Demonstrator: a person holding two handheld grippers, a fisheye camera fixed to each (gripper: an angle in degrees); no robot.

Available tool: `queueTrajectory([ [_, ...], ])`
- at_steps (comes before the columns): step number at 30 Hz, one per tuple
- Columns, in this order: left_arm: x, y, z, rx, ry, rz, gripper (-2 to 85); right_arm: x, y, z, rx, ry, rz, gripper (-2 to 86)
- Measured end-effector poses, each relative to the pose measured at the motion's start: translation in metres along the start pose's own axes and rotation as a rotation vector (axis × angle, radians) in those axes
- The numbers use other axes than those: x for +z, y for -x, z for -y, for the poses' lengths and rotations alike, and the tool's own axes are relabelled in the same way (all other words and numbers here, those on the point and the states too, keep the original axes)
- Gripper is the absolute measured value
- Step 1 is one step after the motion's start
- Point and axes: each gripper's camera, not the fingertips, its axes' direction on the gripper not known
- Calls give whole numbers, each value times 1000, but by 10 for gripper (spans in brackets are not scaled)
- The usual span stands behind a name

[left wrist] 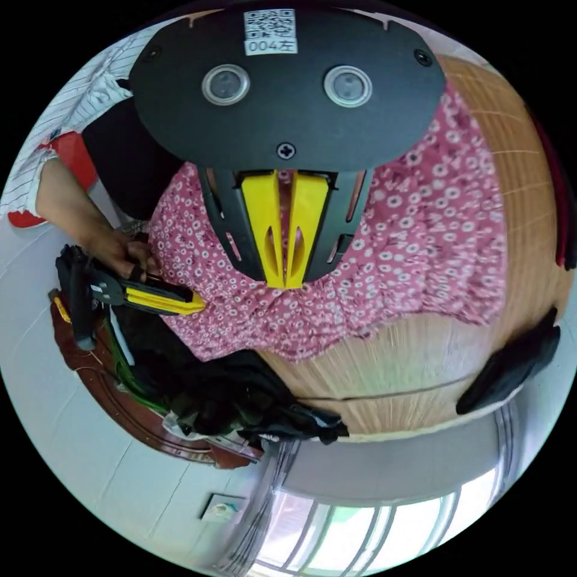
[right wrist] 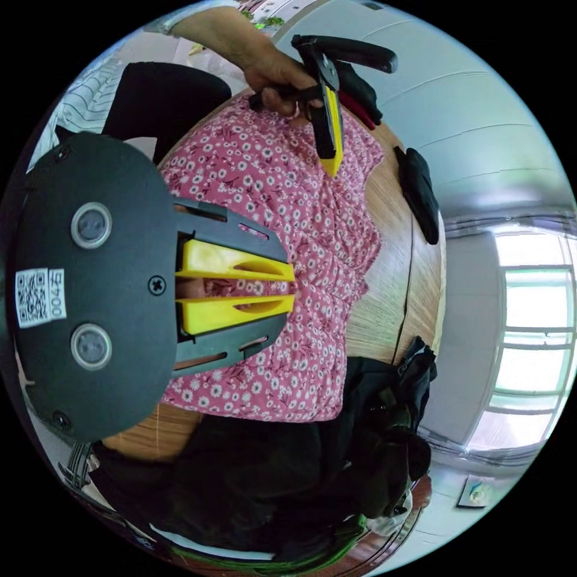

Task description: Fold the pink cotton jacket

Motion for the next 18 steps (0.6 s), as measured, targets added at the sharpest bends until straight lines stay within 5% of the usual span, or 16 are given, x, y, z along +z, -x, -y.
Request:
queueTrajectory([
  [7,-77,24,-18,-20,-169,381,13,-22,27,36,-49,-80,-20,49],
  [11,-90,79,-31,-213,-188,299,48,-24,2,25,51,-101,0,59],
  [18,-48,116,2,-175,57,363,167,-24,-94,16,235,-38,50,133],
])
